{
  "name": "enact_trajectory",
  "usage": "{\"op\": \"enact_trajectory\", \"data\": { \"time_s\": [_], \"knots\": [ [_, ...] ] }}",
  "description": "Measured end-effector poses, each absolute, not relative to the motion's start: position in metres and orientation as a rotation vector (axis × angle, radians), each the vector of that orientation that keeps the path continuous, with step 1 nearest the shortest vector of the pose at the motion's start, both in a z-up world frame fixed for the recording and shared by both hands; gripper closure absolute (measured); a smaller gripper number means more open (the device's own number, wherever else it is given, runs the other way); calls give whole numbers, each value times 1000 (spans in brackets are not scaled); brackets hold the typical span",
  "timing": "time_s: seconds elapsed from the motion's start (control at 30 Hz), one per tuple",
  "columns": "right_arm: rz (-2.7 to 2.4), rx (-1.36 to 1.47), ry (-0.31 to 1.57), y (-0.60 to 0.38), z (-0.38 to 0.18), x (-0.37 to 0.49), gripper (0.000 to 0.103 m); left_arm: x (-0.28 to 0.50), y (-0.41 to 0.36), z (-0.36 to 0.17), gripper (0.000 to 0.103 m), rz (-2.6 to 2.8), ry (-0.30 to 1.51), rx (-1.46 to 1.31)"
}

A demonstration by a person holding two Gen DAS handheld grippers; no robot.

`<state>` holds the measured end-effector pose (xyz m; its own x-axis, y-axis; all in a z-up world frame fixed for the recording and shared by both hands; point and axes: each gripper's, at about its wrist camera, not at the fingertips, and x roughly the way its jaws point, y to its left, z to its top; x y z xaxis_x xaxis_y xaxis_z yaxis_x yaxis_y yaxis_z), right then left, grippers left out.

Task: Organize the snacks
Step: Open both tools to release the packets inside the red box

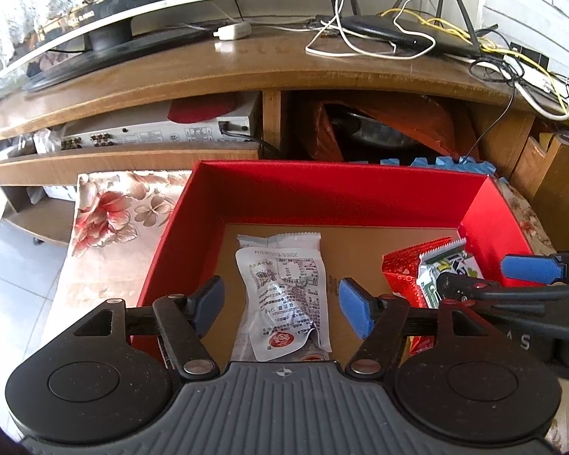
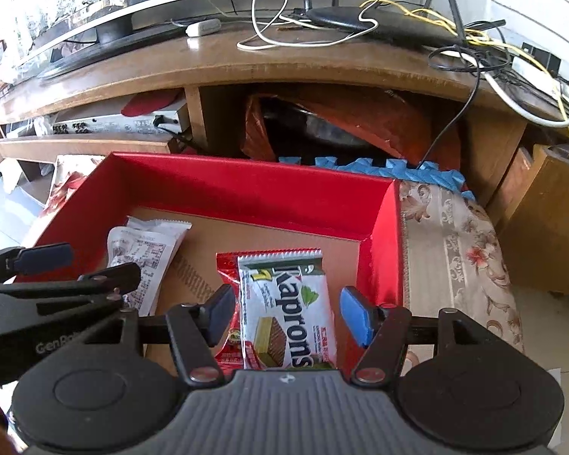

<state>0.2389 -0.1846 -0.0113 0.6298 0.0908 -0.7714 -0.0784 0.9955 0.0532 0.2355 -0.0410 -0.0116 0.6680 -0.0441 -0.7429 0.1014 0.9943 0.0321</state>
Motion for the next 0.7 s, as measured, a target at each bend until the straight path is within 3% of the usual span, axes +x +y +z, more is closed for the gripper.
{"op": "enact_trajectory", "data": {
  "time_s": [0.7],
  "knots": [
    [96,52,872,-190,-2,231,36,225,-41,-2,25,-93,812,65]
  ]
}}
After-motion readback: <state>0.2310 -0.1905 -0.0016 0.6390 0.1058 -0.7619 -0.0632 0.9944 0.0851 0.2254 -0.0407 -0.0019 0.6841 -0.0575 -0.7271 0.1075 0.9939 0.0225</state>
